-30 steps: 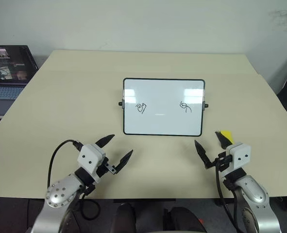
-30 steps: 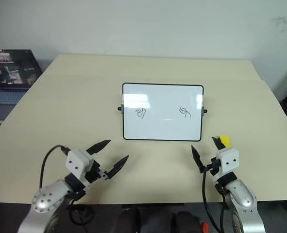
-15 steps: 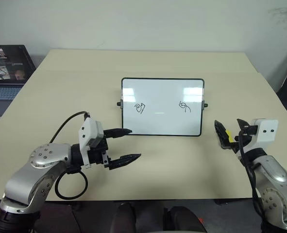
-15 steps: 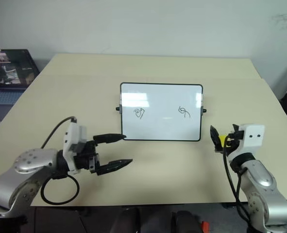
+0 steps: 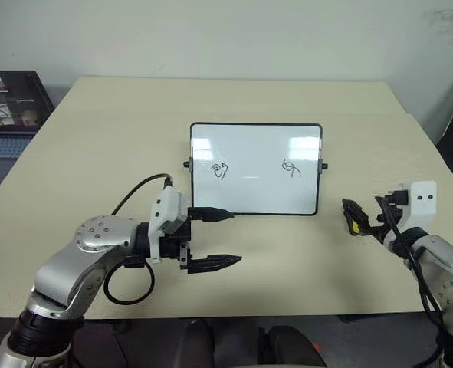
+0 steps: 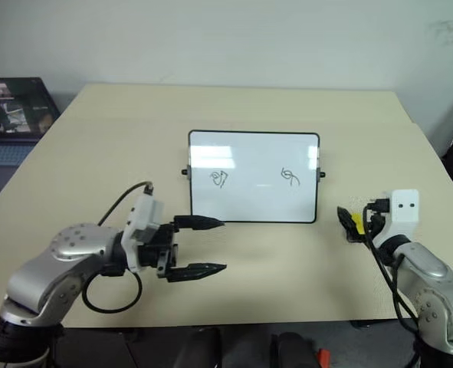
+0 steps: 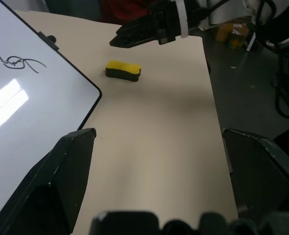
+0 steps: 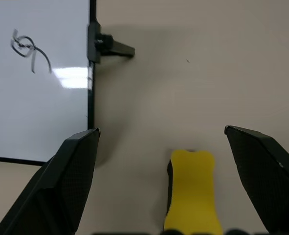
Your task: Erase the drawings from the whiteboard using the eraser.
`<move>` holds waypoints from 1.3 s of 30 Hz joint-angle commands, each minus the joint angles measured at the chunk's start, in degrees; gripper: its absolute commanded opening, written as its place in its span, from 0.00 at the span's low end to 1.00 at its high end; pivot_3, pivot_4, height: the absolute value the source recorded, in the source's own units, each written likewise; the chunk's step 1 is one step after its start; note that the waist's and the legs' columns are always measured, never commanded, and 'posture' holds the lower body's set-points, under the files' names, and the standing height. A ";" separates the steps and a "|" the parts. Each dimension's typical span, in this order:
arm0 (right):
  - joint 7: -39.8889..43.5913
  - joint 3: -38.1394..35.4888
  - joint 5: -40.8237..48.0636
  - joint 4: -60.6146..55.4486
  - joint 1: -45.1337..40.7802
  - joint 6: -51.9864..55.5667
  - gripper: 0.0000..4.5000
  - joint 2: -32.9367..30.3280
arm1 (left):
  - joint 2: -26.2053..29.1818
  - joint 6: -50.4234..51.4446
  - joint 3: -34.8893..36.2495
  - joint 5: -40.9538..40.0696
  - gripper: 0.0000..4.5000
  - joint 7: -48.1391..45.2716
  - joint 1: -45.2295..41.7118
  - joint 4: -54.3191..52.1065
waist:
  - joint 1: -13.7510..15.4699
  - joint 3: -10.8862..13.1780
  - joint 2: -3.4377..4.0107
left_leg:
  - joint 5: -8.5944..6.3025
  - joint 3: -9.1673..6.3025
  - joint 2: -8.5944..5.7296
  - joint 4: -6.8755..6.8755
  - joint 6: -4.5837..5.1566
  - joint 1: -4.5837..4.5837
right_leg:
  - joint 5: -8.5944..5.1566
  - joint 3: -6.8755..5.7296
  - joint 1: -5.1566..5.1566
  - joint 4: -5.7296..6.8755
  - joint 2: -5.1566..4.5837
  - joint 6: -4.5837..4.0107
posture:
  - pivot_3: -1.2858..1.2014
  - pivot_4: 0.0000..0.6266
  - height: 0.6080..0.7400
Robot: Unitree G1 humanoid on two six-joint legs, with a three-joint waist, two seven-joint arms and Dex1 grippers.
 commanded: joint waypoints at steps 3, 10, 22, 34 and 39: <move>-1.93 1.49 -1.98 3.45 -3.83 3.67 0.99 -0.39 | -0.36 -1.12 0.22 -0.18 1.00 -1.66 -1.89 -0.85 | 0.04 0.02 0.00 | 0.00 0.01 -0.02 0.00 0.00 -0.07 | 0.00 0.01 -0.03 -0.07 0.01 0.00 | 0.52 0.24 1.00; -1.58 0.69 -4.10 7.73 -5.88 6.56 0.99 -1.75 | -0.61 -2.60 0.14 0.74 1.00 -3.18 -2.63 -0.11 | 0.14 0.02 0.00 | -0.01 0.00 -0.03 0.00 0.00 -0.25 | 0.01 -0.04 -0.10 -0.19 0.01 0.01 | 0.52 0.24 1.00; 0.98 1.20 -6.12 8.52 -4.65 6.64 0.99 -2.47 | -0.97 -4.11 0.07 1.92 1.00 -3.47 -1.15 0.29 | 0.19 0.01 0.01 | -0.01 0.04 -0.02 0.04 0.00 -0.67 | 0.02 0.01 -0.58 -0.08 0.21 0.01 | 0.52 0.24 1.00; 2.11 1.83 -8.65 10.66 -4.80 5.25 0.62 -1.50 | -1.22 -4.94 0.63 2.39 1.00 -3.76 -0.88 1.18 | 0.19 0.01 0.01 | 0.00 0.05 -0.01 0.10 0.00 -0.74 | 0.02 0.04 -0.70 0.04 0.24 0.00 | 0.52 0.24 1.00; 2.54 2.52 -8.52 11.23 -4.84 5.43 0.26 -0.98 | -0.94 -4.69 0.83 2.24 1.00 -3.48 -0.33 0.53 | 0.19 0.00 0.00 | 0.00 0.05 -0.01 0.12 0.00 -0.74 | 0.02 0.04 -0.69 0.06 0.24 0.00 | 0.52 0.24 1.00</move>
